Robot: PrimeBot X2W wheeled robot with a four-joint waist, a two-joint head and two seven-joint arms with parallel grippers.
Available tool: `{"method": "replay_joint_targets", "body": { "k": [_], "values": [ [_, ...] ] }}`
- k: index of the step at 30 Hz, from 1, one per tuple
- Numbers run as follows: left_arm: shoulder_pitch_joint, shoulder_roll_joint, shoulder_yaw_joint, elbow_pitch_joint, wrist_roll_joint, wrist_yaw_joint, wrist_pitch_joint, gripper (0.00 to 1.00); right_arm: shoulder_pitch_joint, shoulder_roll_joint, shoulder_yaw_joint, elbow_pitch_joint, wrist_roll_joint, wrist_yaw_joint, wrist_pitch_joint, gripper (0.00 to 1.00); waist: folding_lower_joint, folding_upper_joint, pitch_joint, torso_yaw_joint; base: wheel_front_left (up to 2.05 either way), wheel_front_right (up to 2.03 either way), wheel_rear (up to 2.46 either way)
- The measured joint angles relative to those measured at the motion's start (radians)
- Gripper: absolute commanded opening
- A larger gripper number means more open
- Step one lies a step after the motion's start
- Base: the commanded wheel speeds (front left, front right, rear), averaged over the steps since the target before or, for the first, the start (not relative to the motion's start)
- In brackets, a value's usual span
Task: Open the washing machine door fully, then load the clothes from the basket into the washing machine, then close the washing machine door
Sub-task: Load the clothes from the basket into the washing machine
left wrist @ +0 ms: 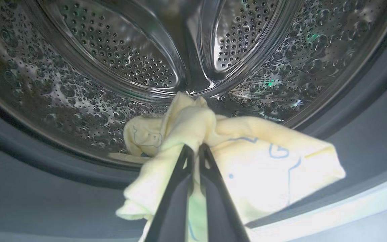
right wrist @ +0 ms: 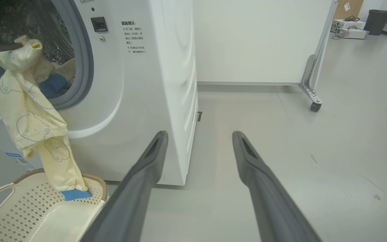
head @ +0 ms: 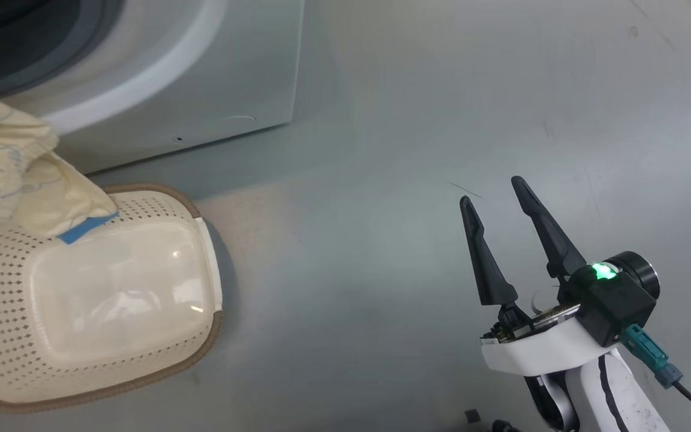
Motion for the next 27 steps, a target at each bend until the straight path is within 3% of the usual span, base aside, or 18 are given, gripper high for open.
{"method": "replay_joint_targets", "body": {
  "k": [13, 20, 27],
  "values": [
    [-0.289, 0.204, 0.052, -0.026, -0.026, -0.013, 0.149, 0.00, -0.077, 0.005, 0.038, -0.056, 0.076, -0.030, 0.000, 1.00, 0.0000, 0.0000, 0.190, -0.108, 0.00, 0.00, 0.00],
    [-0.422, 0.285, 0.049, -0.063, -0.024, -0.017, 0.145, 0.00, -0.124, 0.005, 0.060, -0.076, 0.113, -0.053, 0.000, 1.00, 0.0000, 0.0000, 0.290, -0.155, 0.00, 0.00, 0.00],
    [-0.543, 0.351, 0.011, -0.093, 0.015, -0.018, 0.052, 0.00, -0.153, 0.007, 0.071, -0.086, 0.129, -0.071, 0.000, 1.00, 0.0000, 0.0000, 0.375, -0.194, 0.00, 0.00, 0.00]
  ]
}}
